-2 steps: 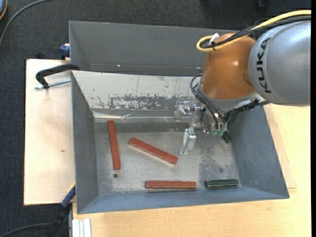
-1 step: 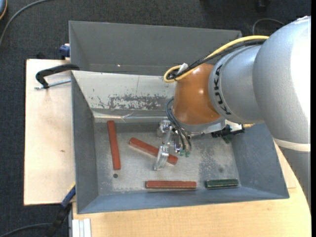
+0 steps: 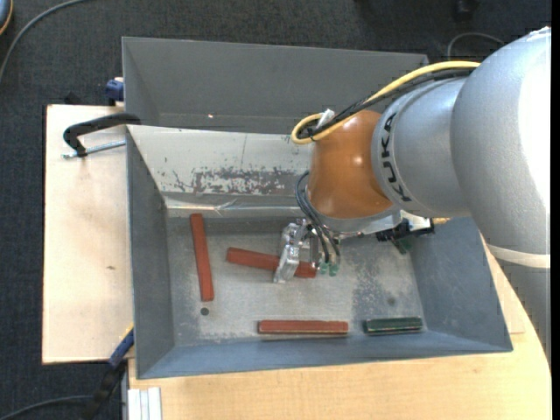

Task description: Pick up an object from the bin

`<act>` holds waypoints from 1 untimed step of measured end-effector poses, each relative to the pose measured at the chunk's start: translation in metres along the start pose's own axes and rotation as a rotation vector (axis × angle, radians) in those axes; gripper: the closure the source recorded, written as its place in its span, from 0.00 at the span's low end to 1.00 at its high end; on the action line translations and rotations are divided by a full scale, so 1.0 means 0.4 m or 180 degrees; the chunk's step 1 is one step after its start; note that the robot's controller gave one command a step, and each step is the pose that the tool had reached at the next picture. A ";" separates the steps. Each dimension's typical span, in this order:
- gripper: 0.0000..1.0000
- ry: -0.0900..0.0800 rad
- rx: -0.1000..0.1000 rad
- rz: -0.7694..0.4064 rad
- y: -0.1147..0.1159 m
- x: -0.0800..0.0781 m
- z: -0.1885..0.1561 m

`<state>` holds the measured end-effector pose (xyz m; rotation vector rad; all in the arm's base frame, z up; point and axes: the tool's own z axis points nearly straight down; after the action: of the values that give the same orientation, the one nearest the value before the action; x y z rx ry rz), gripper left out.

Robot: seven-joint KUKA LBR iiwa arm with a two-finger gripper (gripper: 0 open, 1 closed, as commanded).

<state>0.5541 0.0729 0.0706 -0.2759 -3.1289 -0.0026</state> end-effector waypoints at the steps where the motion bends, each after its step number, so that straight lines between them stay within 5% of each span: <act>1: 1.00 -0.0036 -0.0008 0.0258 -0.019 -0.103 -0.108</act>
Offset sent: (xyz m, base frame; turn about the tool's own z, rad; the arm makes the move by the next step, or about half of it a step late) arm 0.0361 -0.0157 0.0399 0.0823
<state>0.5933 0.0581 0.1137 -0.4040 -3.1264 -0.0051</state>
